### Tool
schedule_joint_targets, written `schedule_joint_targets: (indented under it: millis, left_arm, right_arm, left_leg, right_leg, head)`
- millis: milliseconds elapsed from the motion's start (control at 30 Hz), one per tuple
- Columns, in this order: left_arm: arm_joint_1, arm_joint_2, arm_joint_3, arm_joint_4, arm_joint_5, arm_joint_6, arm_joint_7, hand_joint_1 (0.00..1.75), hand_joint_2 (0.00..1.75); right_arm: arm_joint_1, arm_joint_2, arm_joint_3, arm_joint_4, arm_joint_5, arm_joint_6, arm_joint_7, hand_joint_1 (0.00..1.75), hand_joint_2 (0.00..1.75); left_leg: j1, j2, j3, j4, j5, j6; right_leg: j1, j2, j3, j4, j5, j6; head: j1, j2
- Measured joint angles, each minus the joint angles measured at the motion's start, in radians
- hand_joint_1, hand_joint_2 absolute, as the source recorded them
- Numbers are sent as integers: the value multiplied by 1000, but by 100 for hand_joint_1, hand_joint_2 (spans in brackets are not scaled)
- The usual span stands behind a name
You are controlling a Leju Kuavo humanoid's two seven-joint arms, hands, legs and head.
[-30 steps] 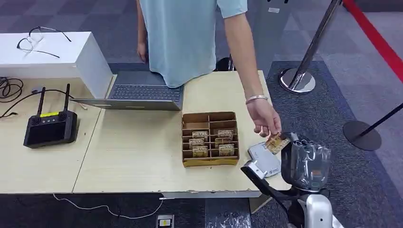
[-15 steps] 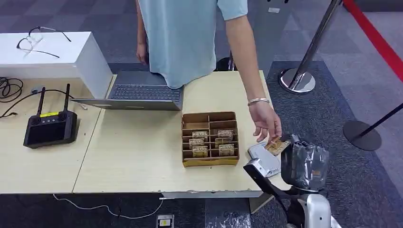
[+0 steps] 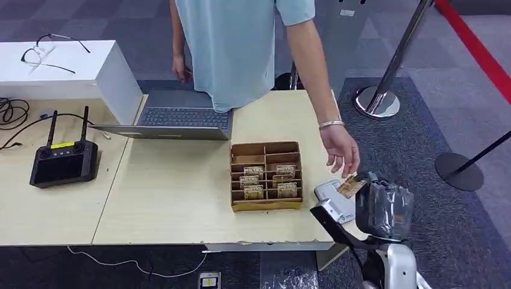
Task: Pass the card to the sensor for recognition and then transmit it.
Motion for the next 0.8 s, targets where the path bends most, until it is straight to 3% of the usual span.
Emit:
schedule_joint_targets:
  millis: [800]
  left_arm:
    - [-1, -5, -6, 0, -11, -4, -7, 0, 175]
  right_arm:
    - [-61, 25, 19, 121, -106, -1, -63, 175, 175]
  left_leg:
    - [0, 0, 0, 0, 0, 0]
  right_leg:
    - [0, 0, 0, 0, 0, 0]
  head:
    - [0, 0]
